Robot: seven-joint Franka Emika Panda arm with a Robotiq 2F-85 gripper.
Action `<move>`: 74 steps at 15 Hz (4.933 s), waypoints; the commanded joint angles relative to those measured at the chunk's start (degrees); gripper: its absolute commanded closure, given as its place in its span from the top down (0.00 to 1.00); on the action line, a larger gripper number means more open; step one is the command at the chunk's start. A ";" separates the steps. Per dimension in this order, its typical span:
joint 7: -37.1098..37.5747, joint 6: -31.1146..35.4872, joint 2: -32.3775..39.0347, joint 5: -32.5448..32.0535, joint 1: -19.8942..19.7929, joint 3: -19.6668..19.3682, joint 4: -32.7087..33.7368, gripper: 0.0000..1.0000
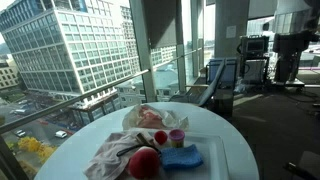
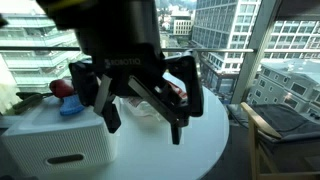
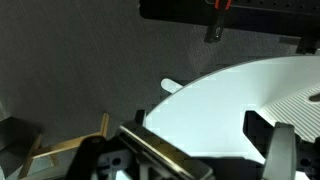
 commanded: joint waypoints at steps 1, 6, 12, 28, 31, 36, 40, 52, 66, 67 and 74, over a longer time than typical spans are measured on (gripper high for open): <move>0.25 -0.37 0.05 -0.25 0.42 -0.33 0.03 1.00; 0.25 -0.49 0.26 -0.24 0.42 -0.33 -0.04 1.00; 0.94 1.66 1.79 -0.76 0.36 -0.20 0.04 1.00; 1.55 55.42 51.26 -0.49 6.26 4.73 14.21 1.00; 5.40 60.39 59.77 -4.70 8.87 5.12 21.54 1.00; 14.60 59.96 71.05 -7.76 19.37 -2.32 37.22 1.00; 26.84 54.31 78.23 -3.02 26.48 -7.31 44.85 1.00; 32.04 58.50 86.23 -0.62 37.72 -17.02 47.70 0.43; 39.57 36.05 77.43 -6.48 49.77 -31.48 39.68 0.13; 39.42 33.16 75.16 -7.88 49.45 -30.73 38.48 0.12; 40.35 12.11 58.06 -20.43 40.04 -20.48 29.60 0.11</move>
